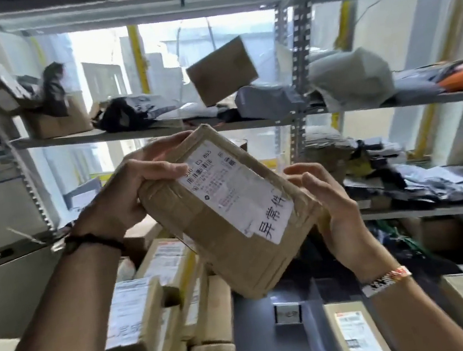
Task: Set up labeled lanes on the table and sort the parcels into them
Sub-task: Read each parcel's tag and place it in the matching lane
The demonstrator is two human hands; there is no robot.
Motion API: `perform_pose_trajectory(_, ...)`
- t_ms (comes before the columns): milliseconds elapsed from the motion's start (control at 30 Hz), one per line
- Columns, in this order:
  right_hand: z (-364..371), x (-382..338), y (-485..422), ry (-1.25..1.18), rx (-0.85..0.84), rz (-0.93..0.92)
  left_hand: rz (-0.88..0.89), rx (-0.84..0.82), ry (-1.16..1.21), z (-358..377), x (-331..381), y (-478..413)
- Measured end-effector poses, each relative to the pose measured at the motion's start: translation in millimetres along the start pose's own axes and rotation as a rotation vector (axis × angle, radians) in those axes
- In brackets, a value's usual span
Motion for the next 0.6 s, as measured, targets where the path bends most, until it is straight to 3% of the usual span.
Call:
perform_pose_trajectory(100,-44.2,-8.2,10.0,-0.048,-0.223,0.261,-0.034,-0.137,-0.041,33.8,-0.1,-31.9)
perform_pose_trajectory(200,-64.4,-8.2,23.5,-0.085,-0.328,0.296,-0.045,-0.236,-0.071,71.9,-1.1,-54.4)
perform_pose_trajectory(267,-76.2,-0.8,32.7,-0.162,-0.253,0.282,-0.02,-0.17,-0.104,93.3,-3.0,-66.6)
perform_pose_trajectory(433,-101.1,19.7,56.5,-0.315,-0.06,0.217,0.053,0.327,0.028,127.7,-52.2,-70.5)
perform_pose_trajectory(500,-108.5,25.4,62.7,-0.308,-0.001,0.207,0.028,0.314,0.053,155.2,-93.6,-56.9)
perform_pose_trajectory(600,-120.6,35.4,72.6,-0.243,0.062,0.24,-0.002,0.141,0.173,201.2,-147.0,-38.0)
Point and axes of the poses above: each hand's wrist, its own y-axis away from the middle knuckle, its own z-axis out of the palm, x = y × z, the point moved 3 cm from there along -y, towards the middle knuckle, and after that the axes turned 2 degrees about -z, right-handed, at the moved point
